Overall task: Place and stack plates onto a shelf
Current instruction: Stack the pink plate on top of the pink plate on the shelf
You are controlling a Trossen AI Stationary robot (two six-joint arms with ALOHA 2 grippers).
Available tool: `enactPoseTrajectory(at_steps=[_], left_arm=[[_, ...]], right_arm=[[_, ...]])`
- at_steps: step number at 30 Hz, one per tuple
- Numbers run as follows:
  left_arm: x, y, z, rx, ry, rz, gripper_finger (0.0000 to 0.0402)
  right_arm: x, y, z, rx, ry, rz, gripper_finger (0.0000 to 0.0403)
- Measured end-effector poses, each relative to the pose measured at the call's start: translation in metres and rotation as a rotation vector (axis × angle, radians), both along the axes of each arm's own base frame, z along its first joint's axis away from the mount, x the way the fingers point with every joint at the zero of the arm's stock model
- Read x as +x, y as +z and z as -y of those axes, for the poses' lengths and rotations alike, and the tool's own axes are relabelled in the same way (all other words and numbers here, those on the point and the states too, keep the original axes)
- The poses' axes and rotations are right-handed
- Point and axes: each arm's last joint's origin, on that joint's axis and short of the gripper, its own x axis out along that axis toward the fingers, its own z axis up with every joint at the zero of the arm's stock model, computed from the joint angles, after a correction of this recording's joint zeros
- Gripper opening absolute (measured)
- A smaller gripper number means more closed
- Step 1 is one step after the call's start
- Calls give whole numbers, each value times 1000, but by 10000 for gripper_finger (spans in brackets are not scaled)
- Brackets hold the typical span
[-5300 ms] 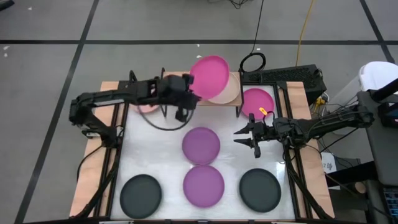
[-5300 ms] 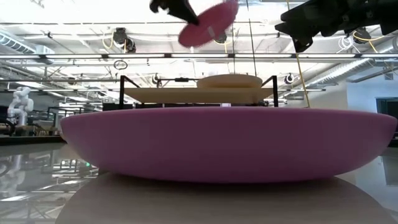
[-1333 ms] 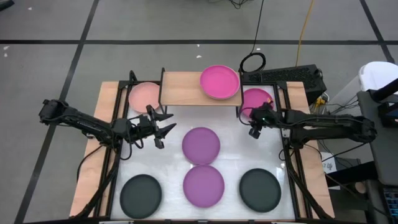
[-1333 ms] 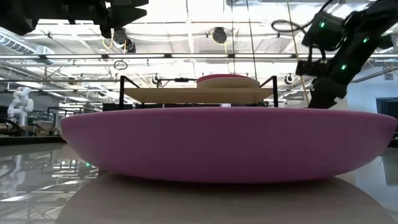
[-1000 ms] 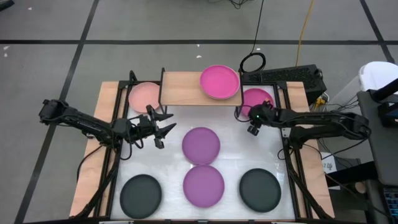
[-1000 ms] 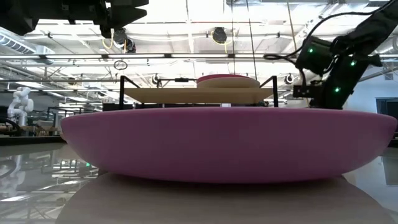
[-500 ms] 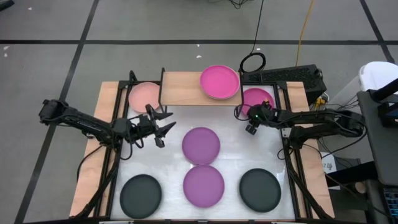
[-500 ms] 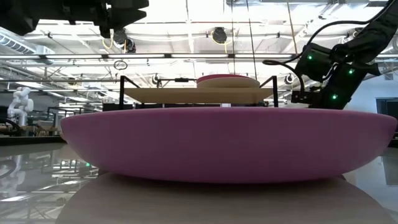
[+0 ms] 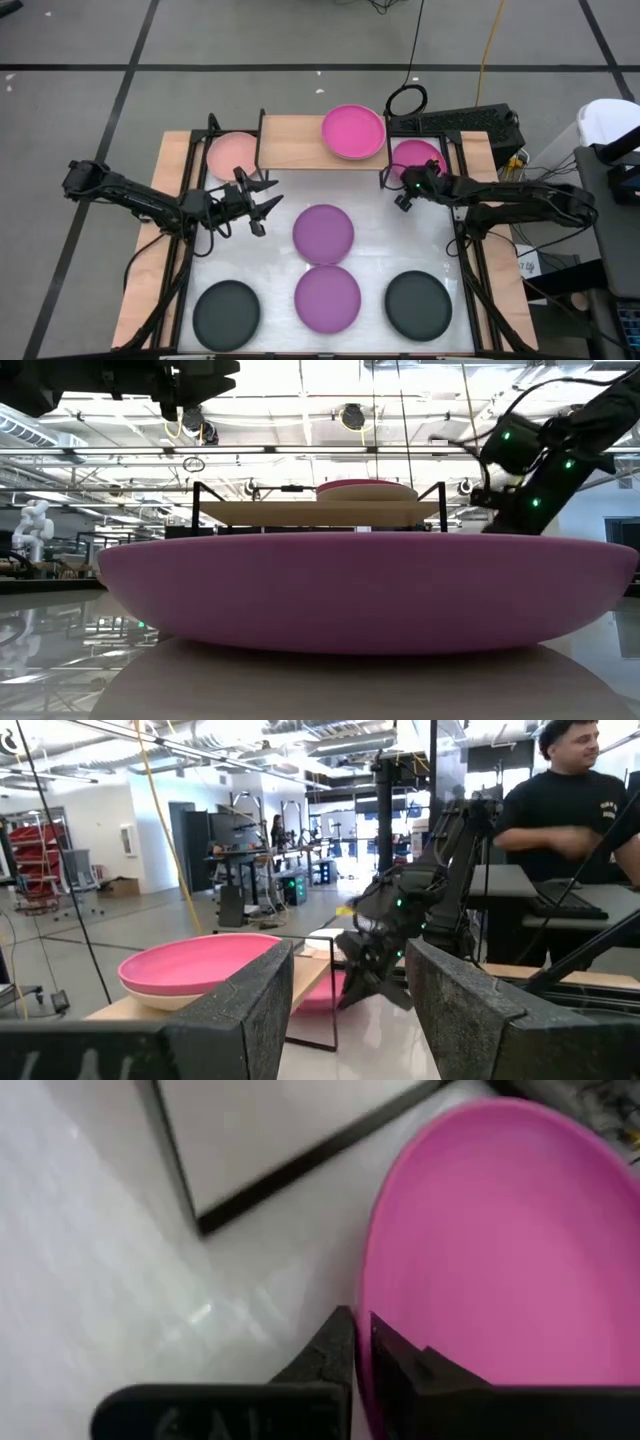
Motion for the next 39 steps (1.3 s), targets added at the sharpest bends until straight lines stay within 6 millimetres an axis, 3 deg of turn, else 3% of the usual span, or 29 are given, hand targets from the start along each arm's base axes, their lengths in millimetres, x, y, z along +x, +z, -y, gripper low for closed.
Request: enactPoseTrajectory(at_steps=[11,17,22,26,30,39], left_arm=[[0,0,0,0,0,1,200],[0,1,-1,14,6,2,200],[0,1,-5,11,27,4,200],[1,1,-9,10,46,5,200],[1,1,-12,-3,56,10,200],[1,1,-12,-20,54,16,200]], right_arm=[[-13,57,-5,-199,-32,392,1],[-13,110,-11,-337,51,624,1],[-5,158,-13,-412,129,702,1],[15,183,-12,-428,244,712,0],[46,196,-6,-430,349,646,0],[119,185,16,-437,507,430,0]])
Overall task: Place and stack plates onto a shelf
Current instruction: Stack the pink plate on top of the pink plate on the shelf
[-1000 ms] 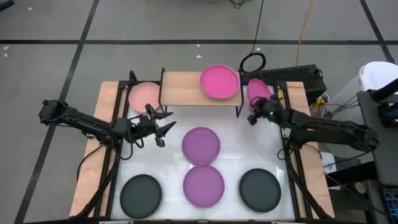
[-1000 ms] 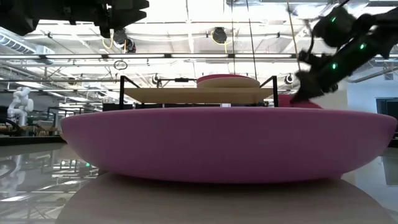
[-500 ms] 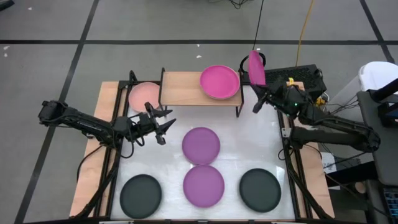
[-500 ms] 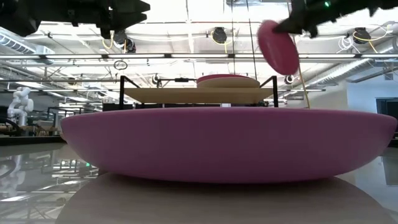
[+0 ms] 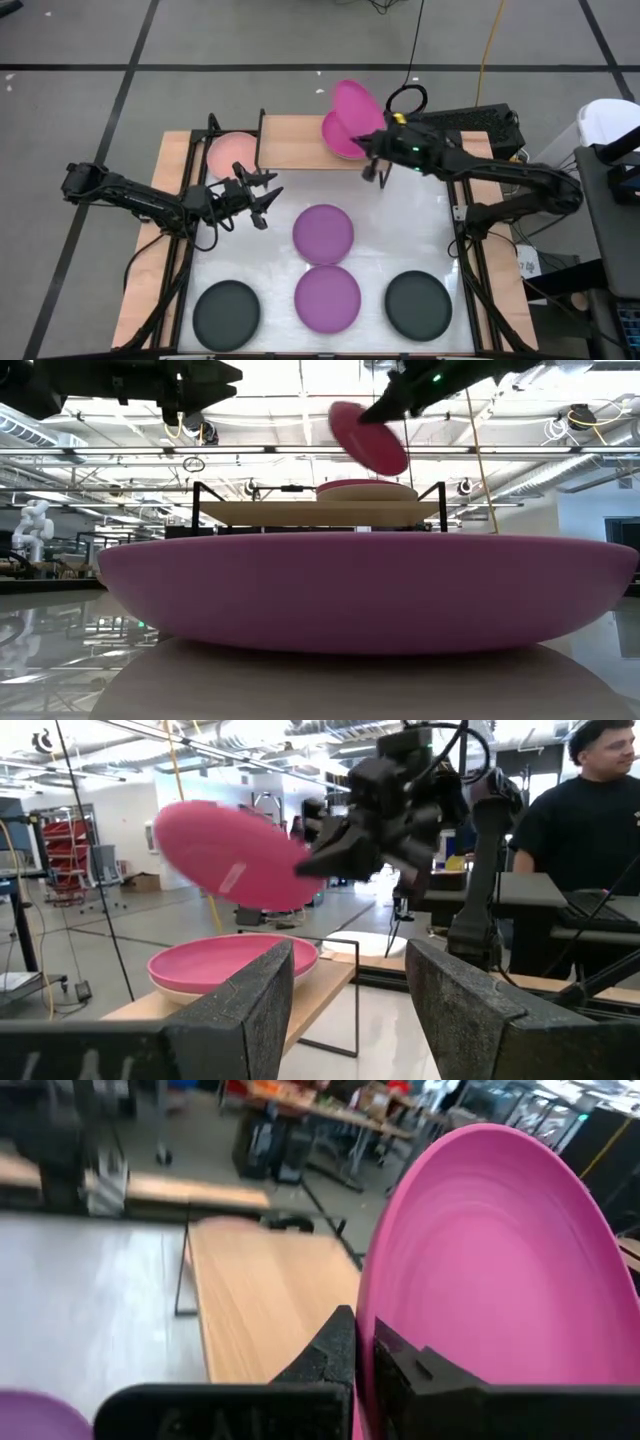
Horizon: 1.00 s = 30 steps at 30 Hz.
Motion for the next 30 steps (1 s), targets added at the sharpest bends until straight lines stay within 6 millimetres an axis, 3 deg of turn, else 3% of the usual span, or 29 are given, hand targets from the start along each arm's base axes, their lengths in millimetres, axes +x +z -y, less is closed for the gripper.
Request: enactPoseTrajectory(at_steps=[5,11,24,30], left_arm=[[0,-1,0,-14,-3,-3,200],[0,-1,1,-13,-14,-6,200],[0,-1,1,-12,-13,-8,200],[0,-1,1,-12,-14,-9,200]], right_arm=[[24,-23,9,-22,16,-116,0],[34,-47,15,-9,14,-225,0],[26,-52,14,-5,-57,-332,7],[26,-51,14,-7,-53,-329,39]])
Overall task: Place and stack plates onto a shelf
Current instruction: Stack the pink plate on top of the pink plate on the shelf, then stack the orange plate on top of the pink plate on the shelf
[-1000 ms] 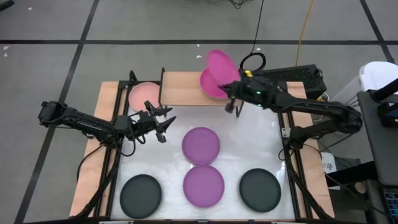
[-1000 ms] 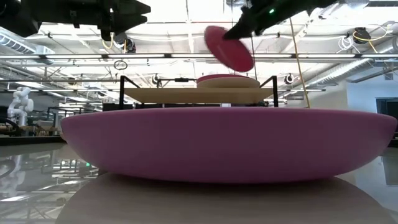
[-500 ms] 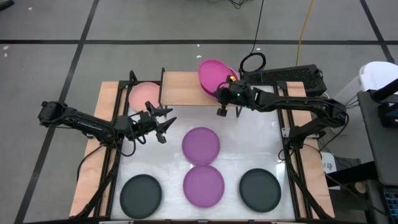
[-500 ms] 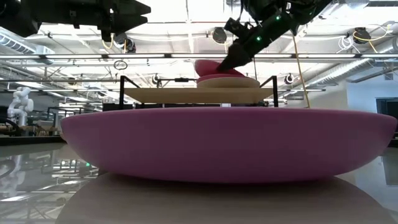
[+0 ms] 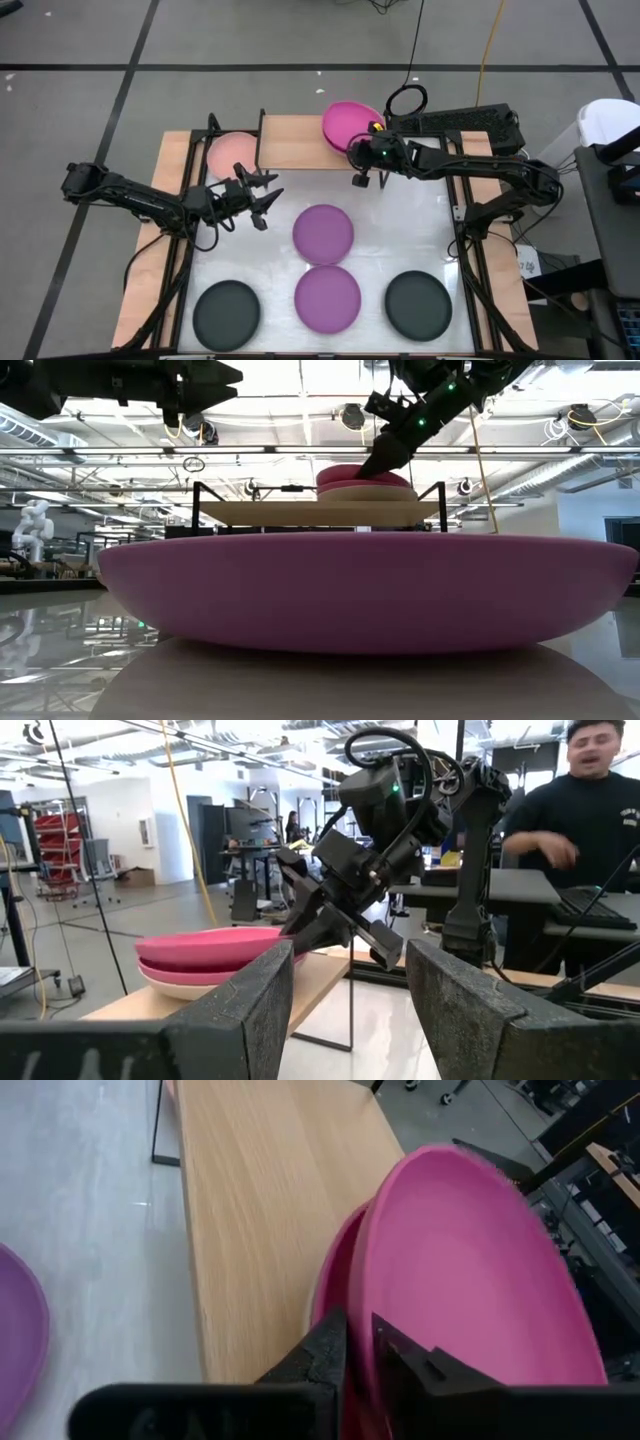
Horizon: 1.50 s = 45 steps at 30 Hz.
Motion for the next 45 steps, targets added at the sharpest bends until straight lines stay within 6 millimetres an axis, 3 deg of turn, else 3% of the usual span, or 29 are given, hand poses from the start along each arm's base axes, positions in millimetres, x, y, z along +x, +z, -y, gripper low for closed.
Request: enactPoseTrajectory(at_steps=[10,17,26,35,40,45], left_arm=[[0,0,0,1,0,0,200],[0,0,0,1,0,-1,200],[0,-2,0,3,-3,-20,200],[1,-6,1,-37,-23,-48,200],[1,-7,4,-75,-66,-38,200],[2,-11,6,-184,-131,-45,200]], right_arm=[[1,0,-1,17,-9,13,122],[-4,6,-15,47,17,18,152],[-22,41,-35,52,70,163,155],[-52,76,-75,233,372,327,155],[-65,67,-99,304,466,325,155],[-75,33,-118,365,527,311,155]])
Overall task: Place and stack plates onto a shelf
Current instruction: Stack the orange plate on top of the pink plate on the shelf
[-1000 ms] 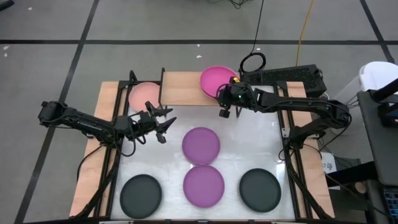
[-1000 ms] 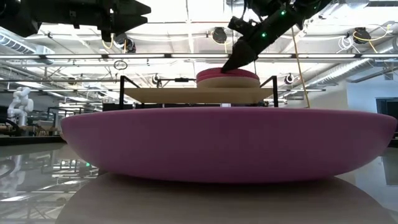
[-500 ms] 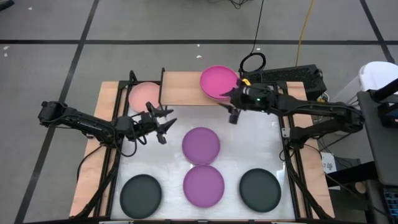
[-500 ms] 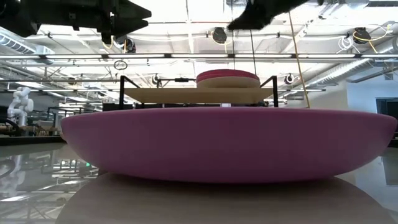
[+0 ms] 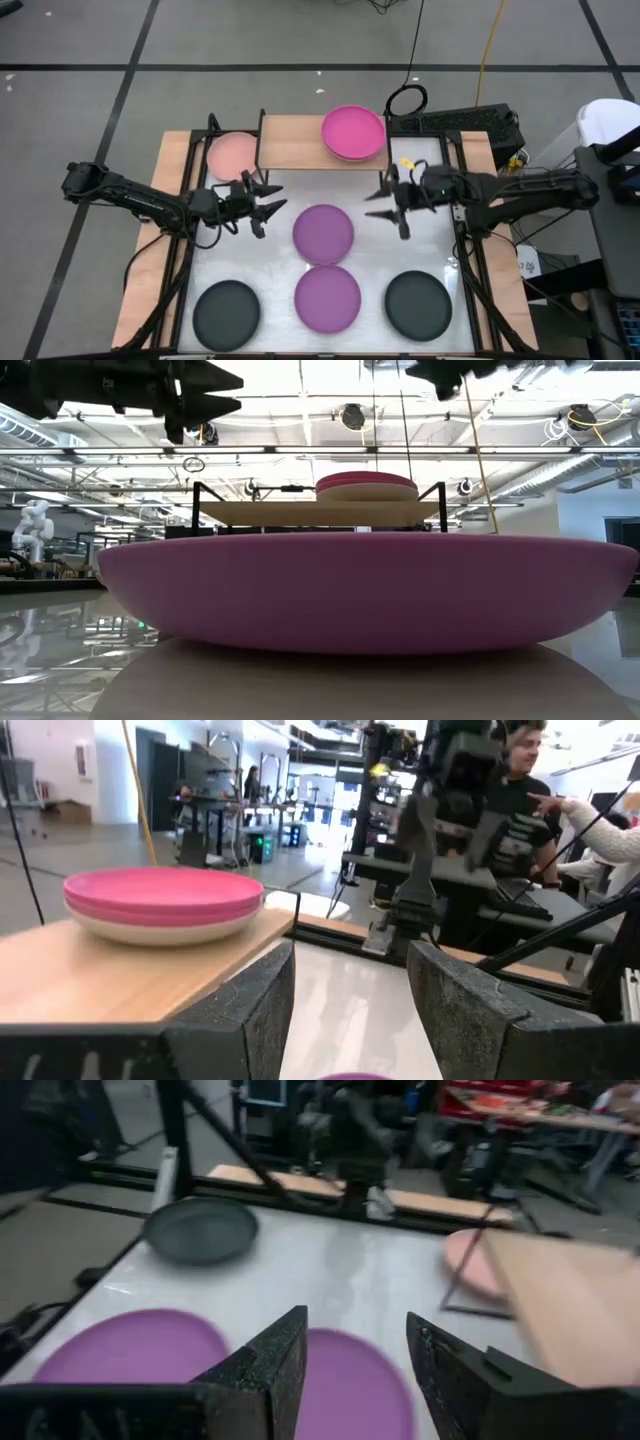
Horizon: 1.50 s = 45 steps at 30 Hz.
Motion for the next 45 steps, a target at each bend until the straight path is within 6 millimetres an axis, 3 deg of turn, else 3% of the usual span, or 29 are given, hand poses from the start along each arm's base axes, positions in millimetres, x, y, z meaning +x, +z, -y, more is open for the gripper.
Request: enactPoseTrajectory(at_steps=[5,11,15,20,27,35,45], left_arm=[[1,-3,1,-58,-10,0,200],[5,-6,4,-49,-28,-27,200],[12,3,4,-12,50,-96,200],[20,30,2,22,159,-369,200],[7,57,-1,-30,264,-676,200],[-27,28,-17,-198,523,-965,200],[-48,-21,-34,-272,709,-1109,200]], right_arm=[[-7,-36,-14,64,48,39,155],[-17,-62,-22,82,92,119,155],[-21,-63,-23,85,98,155,155],[-24,-61,-23,97,99,165,155],[-26,-61,-23,104,98,153,155],[-26,-61,-23,106,99,152,155],[-26,-61,-23,100,99,153,155]])
